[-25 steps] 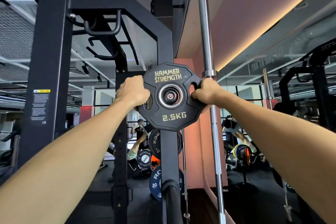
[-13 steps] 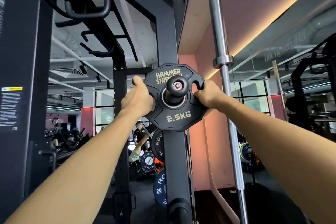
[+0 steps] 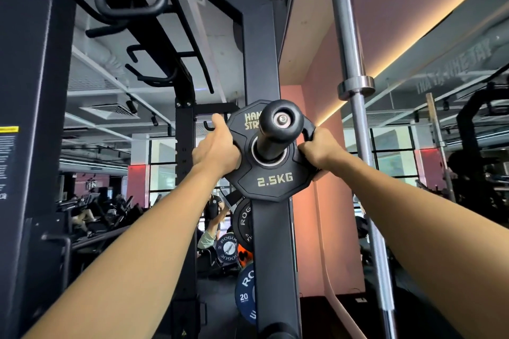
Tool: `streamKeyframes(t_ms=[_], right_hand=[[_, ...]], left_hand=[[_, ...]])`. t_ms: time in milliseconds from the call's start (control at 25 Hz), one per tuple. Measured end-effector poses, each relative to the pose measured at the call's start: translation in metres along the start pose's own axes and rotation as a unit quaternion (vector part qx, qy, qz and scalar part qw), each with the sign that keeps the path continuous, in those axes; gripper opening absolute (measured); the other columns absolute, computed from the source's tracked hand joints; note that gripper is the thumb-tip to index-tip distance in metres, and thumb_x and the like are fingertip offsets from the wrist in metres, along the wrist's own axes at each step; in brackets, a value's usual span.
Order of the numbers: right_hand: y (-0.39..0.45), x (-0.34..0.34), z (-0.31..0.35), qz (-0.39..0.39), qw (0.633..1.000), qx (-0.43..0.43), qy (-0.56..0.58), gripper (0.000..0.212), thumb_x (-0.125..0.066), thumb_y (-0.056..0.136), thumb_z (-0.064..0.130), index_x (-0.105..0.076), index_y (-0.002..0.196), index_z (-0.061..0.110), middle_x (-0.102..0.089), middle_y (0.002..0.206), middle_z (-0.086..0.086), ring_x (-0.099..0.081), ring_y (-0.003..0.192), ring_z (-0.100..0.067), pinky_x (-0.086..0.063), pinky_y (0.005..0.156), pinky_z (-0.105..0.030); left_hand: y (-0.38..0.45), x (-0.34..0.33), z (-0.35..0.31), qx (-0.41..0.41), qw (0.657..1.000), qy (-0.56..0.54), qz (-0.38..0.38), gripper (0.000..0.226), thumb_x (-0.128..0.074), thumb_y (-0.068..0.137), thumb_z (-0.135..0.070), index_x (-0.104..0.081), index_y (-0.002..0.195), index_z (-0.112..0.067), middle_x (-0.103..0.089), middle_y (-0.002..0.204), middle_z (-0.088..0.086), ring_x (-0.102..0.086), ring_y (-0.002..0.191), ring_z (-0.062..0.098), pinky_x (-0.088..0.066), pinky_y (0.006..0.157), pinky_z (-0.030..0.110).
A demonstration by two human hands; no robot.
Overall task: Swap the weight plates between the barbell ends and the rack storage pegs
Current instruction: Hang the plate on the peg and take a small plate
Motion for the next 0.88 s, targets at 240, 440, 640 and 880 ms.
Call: streamKeyframes(t_ms=[240, 440, 640, 880], right_hand=[[-0.023, -0.008, -0.007, -0.022, 0.994, -0.055, -0.093, 0.027, -0.031, 0.096, 0.043, -0.031, 0.108, 0.019, -0.063, 0.09, -0.015, -0.065, 0.08, -0.037, -0.052, 0.084, -0.047], [-0.058, 0.002, -0.014, 0.066, 0.983, -0.056, -0.161, 0.048, -0.029, 0.101, 0.042, -0.02, 0.141, 0.018, -0.055, 0.127, -0.019, -0.056, 0.107, -0.038, -0.045, 0.093, -0.046], [-0.118, 0.02, -0.027, 0.186, 0.956, -0.025, -0.225, 0.078, -0.06, 0.087, 0.047, -0.021, 0.149, 0.019, -0.034, 0.152, -0.01, -0.044, 0.132, -0.031, -0.036, 0.109, -0.044], [-0.18, 0.031, 0.003, 0.216, 0.953, 0.009, -0.214, 0.094, -0.068, 0.073, 0.061, -0.022, 0.148, 0.026, -0.038, 0.15, -0.003, -0.045, 0.131, -0.029, -0.038, 0.108, -0.044]], left_hand=[[-0.019, -0.006, 0.01, 0.037, 0.994, -0.066, 0.078, 0.019, -0.031, 0.098, -0.027, -0.013, 0.1, -0.021, -0.064, 0.086, 0.017, -0.065, 0.074, 0.04, -0.052, 0.076, 0.045], [-0.071, -0.014, 0.032, 0.018, 0.99, -0.015, 0.141, 0.012, -0.023, 0.101, -0.038, -0.021, 0.105, -0.027, -0.065, 0.096, 0.012, -0.067, 0.08, 0.038, -0.055, 0.081, 0.05], [-0.123, 0.011, 0.051, 0.008, 0.977, -0.055, 0.205, 0.04, -0.055, 0.089, -0.054, -0.042, 0.122, -0.035, -0.056, 0.096, -0.003, -0.058, 0.093, 0.025, -0.045, 0.082, 0.035], [-0.186, 0.077, 0.047, 0.028, 0.968, -0.08, 0.235, 0.056, -0.078, 0.074, -0.047, -0.047, 0.119, -0.035, -0.048, 0.114, -0.003, -0.05, 0.104, 0.018, -0.04, 0.085, 0.032]])
Point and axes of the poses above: each hand's wrist, its own y-axis towards the middle knuckle, its own x-axis out of the back of the hand, z = x × y, the point moved 3 cm from there along y, towards the middle knuckle
